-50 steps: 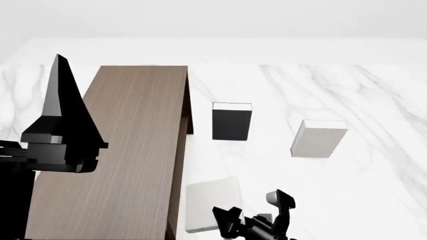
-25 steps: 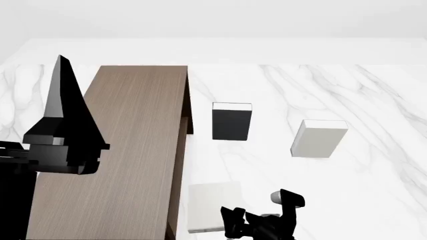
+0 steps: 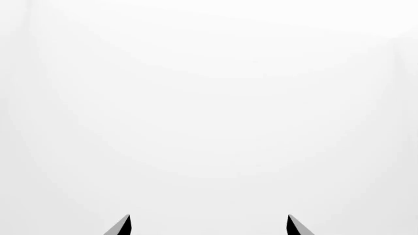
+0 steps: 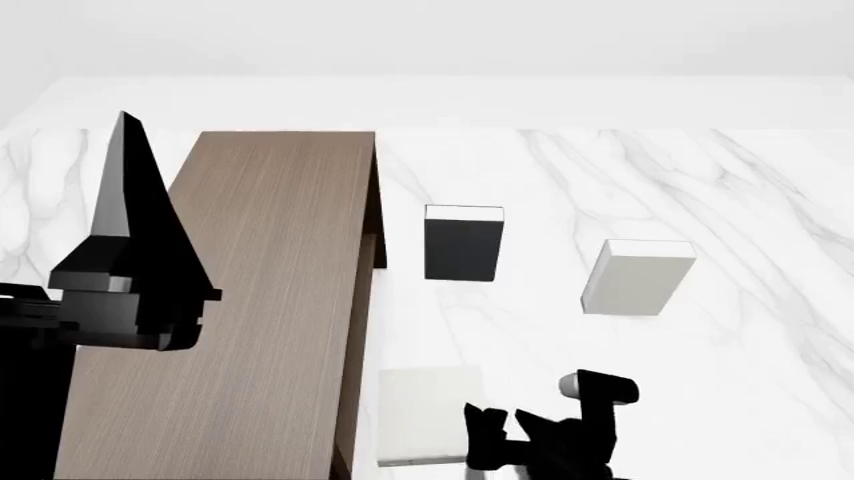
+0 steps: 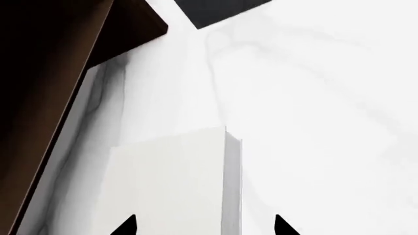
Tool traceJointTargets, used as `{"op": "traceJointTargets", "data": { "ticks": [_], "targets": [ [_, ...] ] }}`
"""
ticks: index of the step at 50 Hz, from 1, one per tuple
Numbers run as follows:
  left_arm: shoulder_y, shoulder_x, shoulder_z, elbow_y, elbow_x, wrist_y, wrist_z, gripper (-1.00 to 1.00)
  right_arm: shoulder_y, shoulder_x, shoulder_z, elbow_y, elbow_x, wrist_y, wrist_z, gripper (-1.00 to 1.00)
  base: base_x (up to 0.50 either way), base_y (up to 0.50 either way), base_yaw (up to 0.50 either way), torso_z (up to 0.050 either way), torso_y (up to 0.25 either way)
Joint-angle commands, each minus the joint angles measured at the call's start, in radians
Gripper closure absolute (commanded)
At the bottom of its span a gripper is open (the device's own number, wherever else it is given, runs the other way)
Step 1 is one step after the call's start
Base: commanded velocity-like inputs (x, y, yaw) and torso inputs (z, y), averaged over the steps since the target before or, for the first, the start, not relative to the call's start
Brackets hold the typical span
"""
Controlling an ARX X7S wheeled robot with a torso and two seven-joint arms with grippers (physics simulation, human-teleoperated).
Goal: Pick up the book on the right and place it under the cabinet shelf.
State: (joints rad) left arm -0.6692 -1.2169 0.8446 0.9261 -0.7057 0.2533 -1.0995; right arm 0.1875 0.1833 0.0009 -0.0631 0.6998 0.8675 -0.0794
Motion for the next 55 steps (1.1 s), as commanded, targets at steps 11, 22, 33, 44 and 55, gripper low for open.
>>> {"op": "traceJointTargets", "data": {
  "ticks": [11,22,33,44,55],
  "targets": [
    [0.000,0.007,-0.001,-0.001,0.000,-0.007,0.005,-1.00,0.014,0.137,-0.067,-0.160,-0.132,-0.061,0.051,-1.00,0.00,0.00,0.00,0.000,0.000],
    [0.002,0.009,-0.001,-0.002,-0.003,-0.005,0.009,-1.00,0.050,0.181,-0.156,-0.107,-0.250,-0.136,0.043,-1.00,0.00,0.00,0.00,0.000,0.000],
    [0.002,0.012,-0.001,-0.001,-0.004,-0.009,0.011,-1.00,0.073,0.185,-0.227,-0.026,-0.321,-0.190,0.034,-1.00,0.00,0.00,0.00,0.000,0.000],
    [0.002,0.015,-0.002,-0.001,-0.004,-0.012,0.012,-1.00,0.090,0.179,-0.267,0.066,-0.356,-0.230,0.019,-1.00,0.00,0.00,0.00,0.000,0.000],
    [0.002,0.020,-0.001,-0.004,-0.003,-0.016,0.016,-1.00,0.097,0.178,-0.285,0.099,-0.364,-0.239,0.010,-1.00,0.00,0.00,0.00,0.000,0.000]
  ]
}}
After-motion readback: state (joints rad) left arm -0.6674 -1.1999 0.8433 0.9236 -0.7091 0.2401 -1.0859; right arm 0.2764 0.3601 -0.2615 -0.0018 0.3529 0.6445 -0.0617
